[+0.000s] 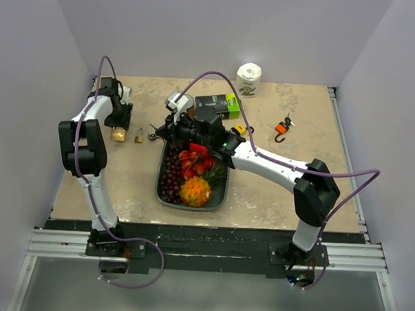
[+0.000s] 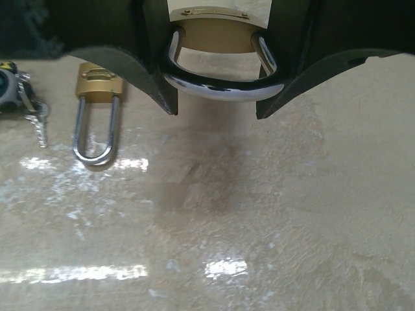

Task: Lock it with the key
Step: Place the lock at the center of the board.

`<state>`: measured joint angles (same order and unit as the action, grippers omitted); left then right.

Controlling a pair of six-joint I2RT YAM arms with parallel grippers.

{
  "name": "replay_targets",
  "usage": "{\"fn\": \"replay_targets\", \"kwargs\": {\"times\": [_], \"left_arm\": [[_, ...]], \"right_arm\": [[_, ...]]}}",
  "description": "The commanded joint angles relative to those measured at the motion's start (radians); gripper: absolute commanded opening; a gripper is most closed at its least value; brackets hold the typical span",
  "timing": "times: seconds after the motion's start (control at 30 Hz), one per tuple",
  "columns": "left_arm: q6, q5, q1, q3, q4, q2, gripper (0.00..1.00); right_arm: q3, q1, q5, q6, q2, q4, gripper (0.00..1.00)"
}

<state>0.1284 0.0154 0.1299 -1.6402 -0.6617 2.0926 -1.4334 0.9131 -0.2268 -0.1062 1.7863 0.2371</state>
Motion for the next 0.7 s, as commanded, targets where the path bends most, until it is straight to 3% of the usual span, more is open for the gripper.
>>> {"fn": "replay_targets", "kwargs": {"times": [0.0, 0.5, 0.67], "left_arm": [[0.094, 0.07, 0.054, -0.04, 0.059, 0.004, 0.0], [0.304, 0.012, 0.111, -0.098, 0.126, 0.107, 0.0], [0.313, 0.009, 0.131, -0.161, 0.09, 0.164, 0.1]], "right_arm": [[0.001, -0.008, 0.003, -0.009, -0.053, 0.024, 0.0], [0.002, -0.013, -0.013, -0.027, -0.042, 0.031, 0.0], [0.005, -0.016, -0.011, -0.026, -0.045, 0.027, 0.0]]}}
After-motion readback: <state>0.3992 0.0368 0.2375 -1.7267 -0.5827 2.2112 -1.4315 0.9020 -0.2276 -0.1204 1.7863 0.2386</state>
